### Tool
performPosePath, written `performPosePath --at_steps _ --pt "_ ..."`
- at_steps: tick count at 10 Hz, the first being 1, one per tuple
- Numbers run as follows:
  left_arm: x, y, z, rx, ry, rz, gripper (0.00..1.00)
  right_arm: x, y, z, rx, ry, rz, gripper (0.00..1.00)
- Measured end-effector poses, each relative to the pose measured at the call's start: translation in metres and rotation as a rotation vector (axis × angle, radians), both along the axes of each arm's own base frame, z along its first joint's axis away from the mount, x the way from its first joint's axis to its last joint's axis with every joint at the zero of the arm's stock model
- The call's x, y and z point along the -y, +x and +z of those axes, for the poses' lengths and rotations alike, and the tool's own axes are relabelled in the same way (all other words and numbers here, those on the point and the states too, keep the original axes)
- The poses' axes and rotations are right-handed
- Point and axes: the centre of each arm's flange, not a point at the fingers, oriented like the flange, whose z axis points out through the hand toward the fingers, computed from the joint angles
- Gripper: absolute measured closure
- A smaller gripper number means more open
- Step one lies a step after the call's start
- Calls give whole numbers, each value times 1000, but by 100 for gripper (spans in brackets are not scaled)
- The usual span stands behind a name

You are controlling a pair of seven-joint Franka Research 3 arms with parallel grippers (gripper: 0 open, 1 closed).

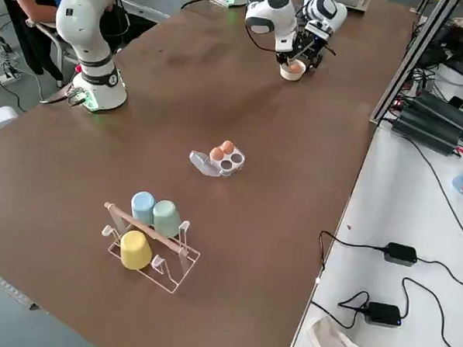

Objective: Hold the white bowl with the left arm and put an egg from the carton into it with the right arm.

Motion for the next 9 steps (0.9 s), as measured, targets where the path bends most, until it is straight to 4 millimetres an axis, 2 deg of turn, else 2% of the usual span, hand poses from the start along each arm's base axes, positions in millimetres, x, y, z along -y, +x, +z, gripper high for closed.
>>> performPosePath --at_steps 3,5,7,9 --pt "-1 1 0 1 0 2 0 15 12 -2 7 -12 -6 2" --pt "-9 6 3 10 -2 14 0 47 30 -8 26 -58 72 2" --pt "-30 15 13 20 1 41 0 102 52 1 48 -112 224 2" --pt "-60 28 35 37 -18 43 0 178 74 32 61 -139 389 1"
